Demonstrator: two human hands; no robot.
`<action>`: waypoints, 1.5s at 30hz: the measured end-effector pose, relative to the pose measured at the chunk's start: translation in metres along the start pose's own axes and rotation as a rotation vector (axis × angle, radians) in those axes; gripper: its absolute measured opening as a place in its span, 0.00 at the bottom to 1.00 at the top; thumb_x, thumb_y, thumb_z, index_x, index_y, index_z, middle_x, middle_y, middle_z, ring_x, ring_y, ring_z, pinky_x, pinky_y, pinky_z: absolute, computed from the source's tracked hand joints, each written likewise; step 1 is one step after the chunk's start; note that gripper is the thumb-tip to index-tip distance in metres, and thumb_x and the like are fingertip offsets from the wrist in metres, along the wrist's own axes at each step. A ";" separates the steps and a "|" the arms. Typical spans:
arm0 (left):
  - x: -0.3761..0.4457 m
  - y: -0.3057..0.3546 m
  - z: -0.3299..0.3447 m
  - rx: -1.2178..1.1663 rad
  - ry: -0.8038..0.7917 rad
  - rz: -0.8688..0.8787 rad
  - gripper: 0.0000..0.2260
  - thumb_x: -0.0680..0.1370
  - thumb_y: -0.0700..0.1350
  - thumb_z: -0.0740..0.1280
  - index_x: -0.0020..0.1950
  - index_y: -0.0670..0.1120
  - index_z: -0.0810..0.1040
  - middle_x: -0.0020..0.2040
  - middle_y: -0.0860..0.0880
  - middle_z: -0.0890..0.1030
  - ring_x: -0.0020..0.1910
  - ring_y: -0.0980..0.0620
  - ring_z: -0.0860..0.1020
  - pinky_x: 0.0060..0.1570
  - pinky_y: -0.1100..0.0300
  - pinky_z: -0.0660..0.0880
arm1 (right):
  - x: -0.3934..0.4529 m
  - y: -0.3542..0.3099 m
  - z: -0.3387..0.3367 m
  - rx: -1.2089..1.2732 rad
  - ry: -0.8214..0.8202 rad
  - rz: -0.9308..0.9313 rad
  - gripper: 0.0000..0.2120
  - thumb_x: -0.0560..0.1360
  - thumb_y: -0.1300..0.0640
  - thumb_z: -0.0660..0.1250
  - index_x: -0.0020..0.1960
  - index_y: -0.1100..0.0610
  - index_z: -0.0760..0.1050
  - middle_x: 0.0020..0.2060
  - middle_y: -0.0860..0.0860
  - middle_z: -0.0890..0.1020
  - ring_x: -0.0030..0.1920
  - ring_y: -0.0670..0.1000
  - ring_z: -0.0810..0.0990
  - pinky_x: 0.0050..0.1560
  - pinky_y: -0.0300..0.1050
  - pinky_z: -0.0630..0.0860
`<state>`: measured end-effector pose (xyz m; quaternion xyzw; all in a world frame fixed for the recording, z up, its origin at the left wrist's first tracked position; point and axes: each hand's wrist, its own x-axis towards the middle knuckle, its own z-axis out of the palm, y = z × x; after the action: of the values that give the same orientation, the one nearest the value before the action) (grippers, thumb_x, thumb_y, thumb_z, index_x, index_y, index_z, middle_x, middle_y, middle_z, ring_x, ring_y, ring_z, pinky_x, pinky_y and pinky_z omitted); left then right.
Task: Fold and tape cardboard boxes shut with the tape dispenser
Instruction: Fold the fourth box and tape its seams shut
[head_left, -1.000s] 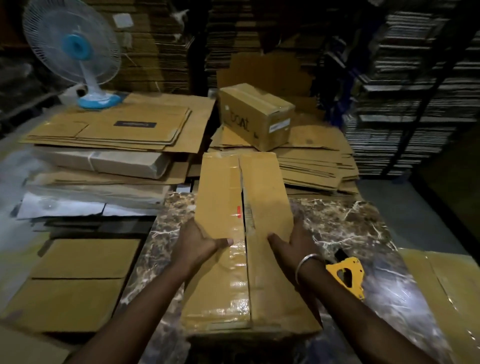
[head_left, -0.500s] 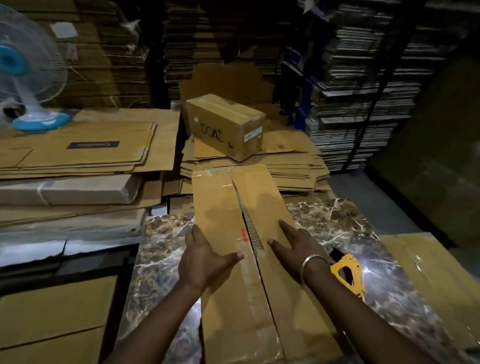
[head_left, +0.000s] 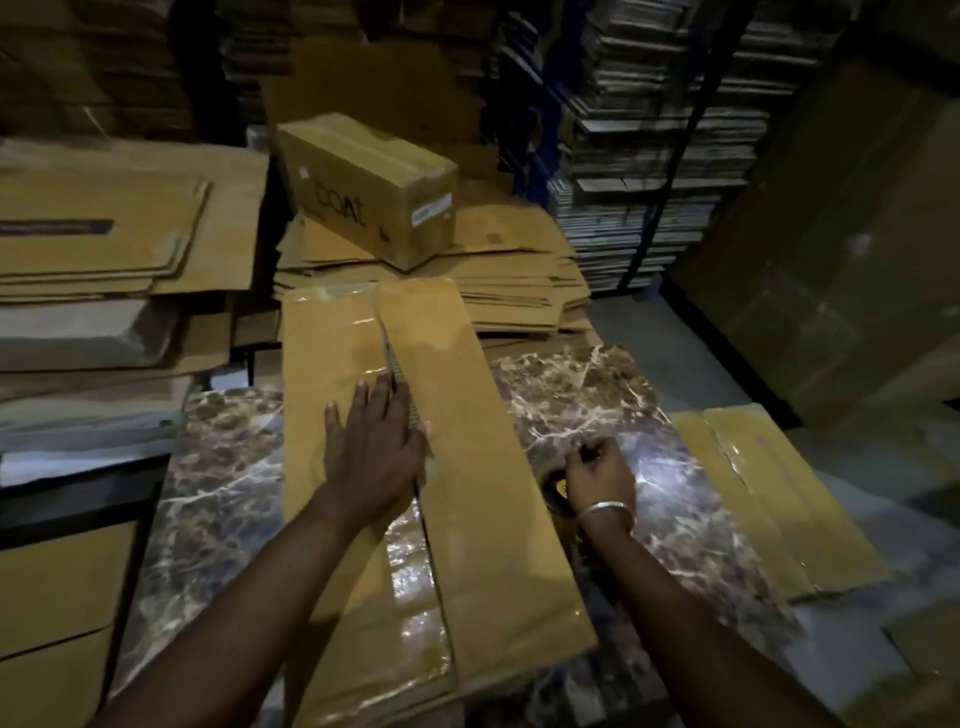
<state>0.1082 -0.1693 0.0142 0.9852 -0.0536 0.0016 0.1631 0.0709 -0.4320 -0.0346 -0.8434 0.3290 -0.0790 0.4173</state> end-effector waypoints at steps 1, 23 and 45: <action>0.001 0.002 0.002 0.035 -0.021 0.015 0.28 0.84 0.55 0.51 0.82 0.48 0.51 0.83 0.50 0.49 0.81 0.47 0.47 0.76 0.38 0.44 | 0.006 0.020 0.000 -0.062 0.010 0.061 0.15 0.74 0.50 0.69 0.57 0.57 0.74 0.51 0.59 0.82 0.53 0.63 0.80 0.50 0.52 0.76; -0.007 0.006 0.009 0.091 -0.091 0.016 0.36 0.77 0.66 0.40 0.83 0.53 0.47 0.82 0.56 0.47 0.81 0.50 0.46 0.77 0.41 0.46 | 0.021 0.131 -0.013 -0.146 -0.298 0.078 0.26 0.73 0.49 0.76 0.59 0.58 0.65 0.49 0.56 0.82 0.51 0.61 0.81 0.38 0.46 0.68; -0.018 -0.002 0.006 -0.196 0.116 0.090 0.31 0.76 0.64 0.62 0.76 0.52 0.69 0.77 0.54 0.68 0.77 0.51 0.63 0.72 0.52 0.62 | 0.020 -0.107 -0.012 0.725 -0.484 -0.117 0.35 0.73 0.34 0.70 0.54 0.68 0.79 0.32 0.59 0.73 0.26 0.52 0.68 0.26 0.43 0.65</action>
<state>0.0903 -0.1670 0.0075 0.9594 -0.0882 0.0609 0.2611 0.1340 -0.4060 0.0514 -0.6539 0.1244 -0.0129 0.7461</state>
